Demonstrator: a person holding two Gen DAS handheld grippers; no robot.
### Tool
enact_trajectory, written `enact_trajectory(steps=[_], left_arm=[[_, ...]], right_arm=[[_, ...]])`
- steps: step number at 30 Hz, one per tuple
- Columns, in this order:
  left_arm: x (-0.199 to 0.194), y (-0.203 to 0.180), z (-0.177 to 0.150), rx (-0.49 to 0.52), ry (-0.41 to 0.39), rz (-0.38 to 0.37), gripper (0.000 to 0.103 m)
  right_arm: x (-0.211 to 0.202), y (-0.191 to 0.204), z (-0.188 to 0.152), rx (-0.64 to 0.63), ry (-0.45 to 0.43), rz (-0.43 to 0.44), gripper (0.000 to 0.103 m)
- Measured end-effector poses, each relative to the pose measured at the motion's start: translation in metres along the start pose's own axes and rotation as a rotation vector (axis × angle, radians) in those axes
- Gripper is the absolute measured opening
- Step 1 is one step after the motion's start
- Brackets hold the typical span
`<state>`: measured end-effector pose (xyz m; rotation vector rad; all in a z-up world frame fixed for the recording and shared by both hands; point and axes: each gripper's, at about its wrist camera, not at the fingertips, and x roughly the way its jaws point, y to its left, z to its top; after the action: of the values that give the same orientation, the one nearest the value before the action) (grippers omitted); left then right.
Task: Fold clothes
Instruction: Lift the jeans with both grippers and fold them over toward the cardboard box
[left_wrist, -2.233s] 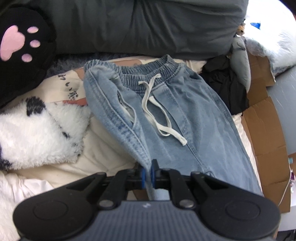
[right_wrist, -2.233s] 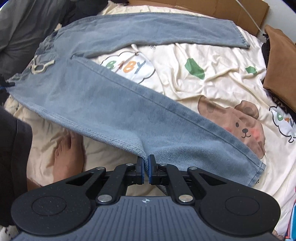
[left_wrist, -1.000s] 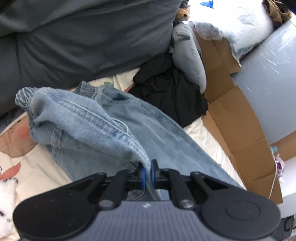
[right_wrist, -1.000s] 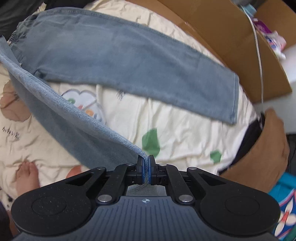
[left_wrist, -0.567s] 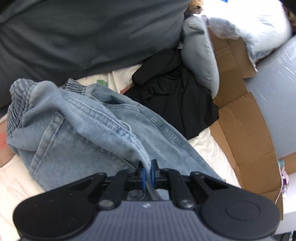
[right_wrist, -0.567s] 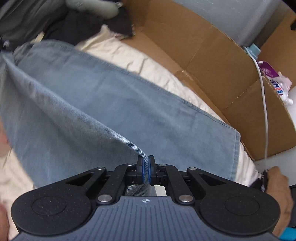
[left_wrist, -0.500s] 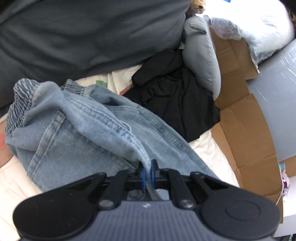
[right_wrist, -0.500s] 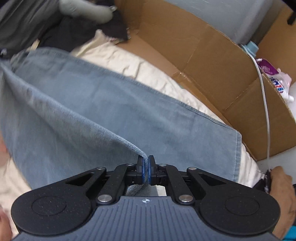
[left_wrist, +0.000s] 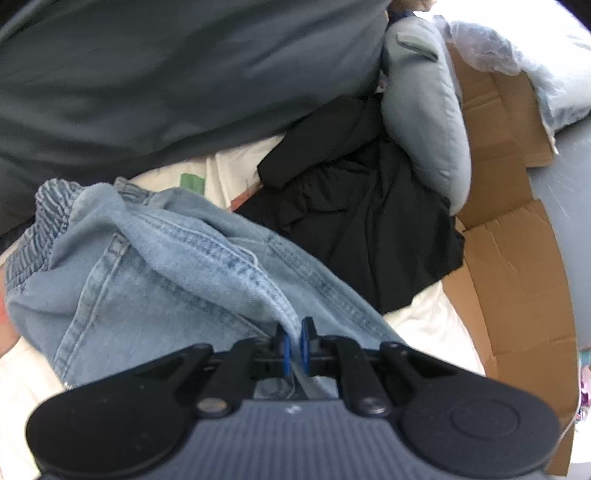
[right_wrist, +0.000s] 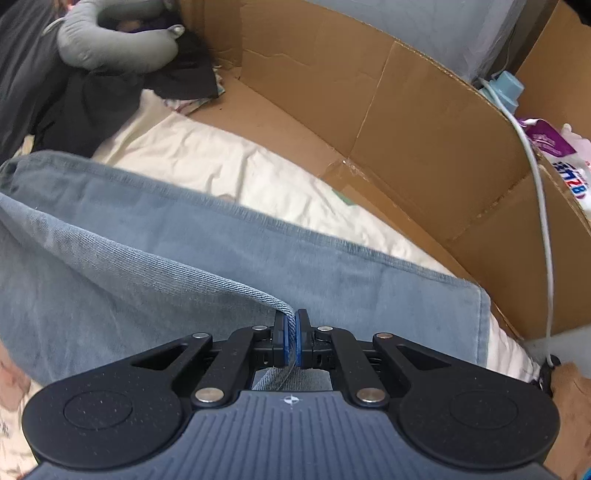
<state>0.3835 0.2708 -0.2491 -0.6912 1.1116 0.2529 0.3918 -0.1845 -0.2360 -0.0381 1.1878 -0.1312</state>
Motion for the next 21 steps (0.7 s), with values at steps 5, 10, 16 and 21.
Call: enact_trajectory(steps=[5, 10, 16, 21], left_arm=[[0.029, -0.008, 0.013, -0.015, 0.004, 0.020, 0.006], [0.059, -0.013, 0.019, -0.033, 0.011, 0.042, 0.006], [0.085, -0.016, 0.023, -0.063, 0.018, 0.044, 0.007], [0.103, -0.023, 0.026, -0.004, 0.026, 0.065, 0.008]], right_arm=[[0.035, -0.005, 0.025, 0.002, 0.017, -0.004, 0.001], [0.071, -0.008, 0.039, -0.014, 0.051, -0.015, 0.001], [0.099, -0.016, 0.044, -0.021, 0.060, -0.026, 0.001], [0.126, -0.016, 0.047, -0.027, 0.081, -0.044, 0.001]])
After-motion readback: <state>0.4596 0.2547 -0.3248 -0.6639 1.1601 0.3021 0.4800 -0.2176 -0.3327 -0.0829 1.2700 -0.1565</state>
